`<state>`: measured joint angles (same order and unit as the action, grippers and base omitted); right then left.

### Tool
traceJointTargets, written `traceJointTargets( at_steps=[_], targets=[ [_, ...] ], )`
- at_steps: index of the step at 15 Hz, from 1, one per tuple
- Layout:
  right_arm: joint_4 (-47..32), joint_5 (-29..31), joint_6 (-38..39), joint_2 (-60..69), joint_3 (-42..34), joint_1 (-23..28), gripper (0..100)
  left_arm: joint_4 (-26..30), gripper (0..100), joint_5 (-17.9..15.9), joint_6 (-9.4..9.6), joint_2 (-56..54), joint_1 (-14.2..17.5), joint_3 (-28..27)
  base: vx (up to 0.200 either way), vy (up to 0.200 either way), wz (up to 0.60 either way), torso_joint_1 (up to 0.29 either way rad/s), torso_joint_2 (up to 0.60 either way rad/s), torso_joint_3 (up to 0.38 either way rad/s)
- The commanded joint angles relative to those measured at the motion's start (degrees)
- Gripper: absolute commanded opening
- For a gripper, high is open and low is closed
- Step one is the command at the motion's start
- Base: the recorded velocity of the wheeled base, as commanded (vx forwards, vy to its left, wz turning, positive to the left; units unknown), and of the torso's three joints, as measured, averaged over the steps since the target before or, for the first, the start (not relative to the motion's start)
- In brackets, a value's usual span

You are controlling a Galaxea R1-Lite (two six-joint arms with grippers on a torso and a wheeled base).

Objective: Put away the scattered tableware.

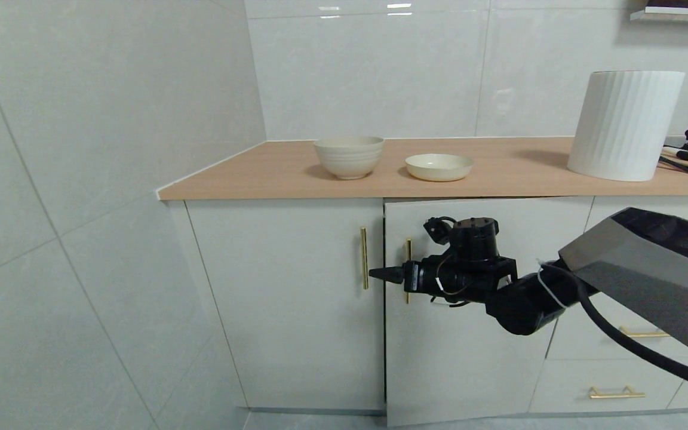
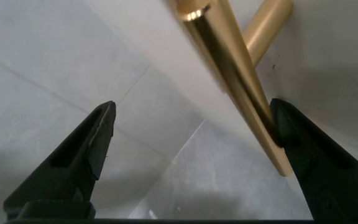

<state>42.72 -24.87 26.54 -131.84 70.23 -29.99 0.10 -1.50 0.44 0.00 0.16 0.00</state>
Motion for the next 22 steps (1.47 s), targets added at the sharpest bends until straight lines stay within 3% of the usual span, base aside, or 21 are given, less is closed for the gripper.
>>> traceJointTargets(
  at_steps=[1,4,8,16,19,20,21,22],
  targets=[
    [-0.09,-0.18,0.00,4.40,-3.96,-0.60,100,-0.01,100,0.01,0.00,0.00,0.02,0.00,0.000,0.000,0.00,0.000,0.00,0.000],
    [1.05,-0.18,-0.08,11.26,-13.10,-2.18,100,-0.01,100,0.01,0.00,0.00,0.02,0.00,0.000,0.000,0.00,0.000,0.00,0.000],
    [8.70,-0.09,0.18,16.97,-24.79,-3.94,100,-0.01,100,0.01,0.00,0.00,0.02,0.00,0.000,0.000,0.00,0.000,0.00,0.000],
    [13.36,-0.18,0.27,21.71,-33.49,-7.28,100,-0.27,100,0.09,-0.09,0.00,0.02,0.00,0.000,0.000,0.00,0.000,0.00,0.000],
    [13.45,-0.18,0.27,21.63,-33.84,-7.45,100,2.89,100,-3.60,0.00,3.43,-0.51,-10.72,0.000,0.000,0.00,0.000,0.00,0.000],
    [13.45,-0.18,0.36,21.63,-34.02,-7.45,100,5.79,100,-8.26,0.00,9.67,-1.30,-18.28,0.000,0.000,0.00,0.000,0.00,0.000],
    [13.45,-0.18,0.27,21.63,-34.02,-7.54,100,6.23,100,-9.75,0.00,12.04,-1.65,-20.39,0.000,0.000,0.00,0.000,0.00,0.000],
    [13.45,-0.18,0.27,21.63,-34.11,-7.54,100,6.41,100,-15.38,0.44,23.55,-2.09,-28.21,0.000,0.000,0.00,0.000,0.00,0.000]
  ],
)
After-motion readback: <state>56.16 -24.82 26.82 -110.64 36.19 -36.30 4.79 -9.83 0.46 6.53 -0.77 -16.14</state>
